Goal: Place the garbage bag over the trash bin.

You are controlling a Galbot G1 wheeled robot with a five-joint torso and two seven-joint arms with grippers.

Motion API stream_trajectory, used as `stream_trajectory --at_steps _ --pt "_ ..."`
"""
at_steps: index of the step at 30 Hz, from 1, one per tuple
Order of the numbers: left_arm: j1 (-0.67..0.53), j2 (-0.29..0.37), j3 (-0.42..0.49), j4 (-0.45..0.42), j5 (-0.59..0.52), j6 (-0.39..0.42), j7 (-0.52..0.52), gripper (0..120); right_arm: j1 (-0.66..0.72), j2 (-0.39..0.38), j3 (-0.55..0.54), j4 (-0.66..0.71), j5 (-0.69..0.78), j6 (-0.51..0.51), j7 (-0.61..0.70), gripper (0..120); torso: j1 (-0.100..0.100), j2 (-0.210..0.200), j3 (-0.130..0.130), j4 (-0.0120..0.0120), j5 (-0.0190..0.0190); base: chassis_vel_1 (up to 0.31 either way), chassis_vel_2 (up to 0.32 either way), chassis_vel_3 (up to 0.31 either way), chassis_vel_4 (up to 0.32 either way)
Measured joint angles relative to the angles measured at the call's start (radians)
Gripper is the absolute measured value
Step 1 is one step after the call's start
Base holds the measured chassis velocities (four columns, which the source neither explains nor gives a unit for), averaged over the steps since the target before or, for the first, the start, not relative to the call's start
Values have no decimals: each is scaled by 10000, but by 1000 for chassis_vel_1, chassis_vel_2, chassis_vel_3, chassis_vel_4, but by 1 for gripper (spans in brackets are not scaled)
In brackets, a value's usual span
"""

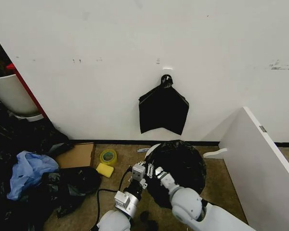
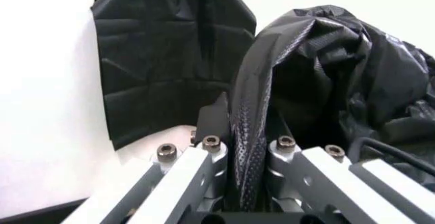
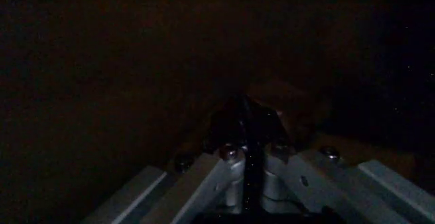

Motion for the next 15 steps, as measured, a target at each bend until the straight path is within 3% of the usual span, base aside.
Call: stream_trajectory --at_steps 7,10,12,15 --pt "67 58 -275 -90 91 -87 119 4 134 -189 657 -902 550 8 159 0 0 0 1 -1 1 0 0 0 0" --pt "-81 -83 -474 -57 -98 -84 128 4 -206 -416 712 -320 842 156 -126 0 0 0 0 -6 0 0 0 0 0" --pt "-150 -87 -430 77 -247 14 25 4 -299 -229 842 451 1150 1176 -739 0 0 0 1 0 5 0 0 0 0" --pt "-148 -138 -403 136 -603 208 -128 4 -388 -257 1006 915 1190 1311 -860 8 0 0 1 2 0 0 0 0 0"
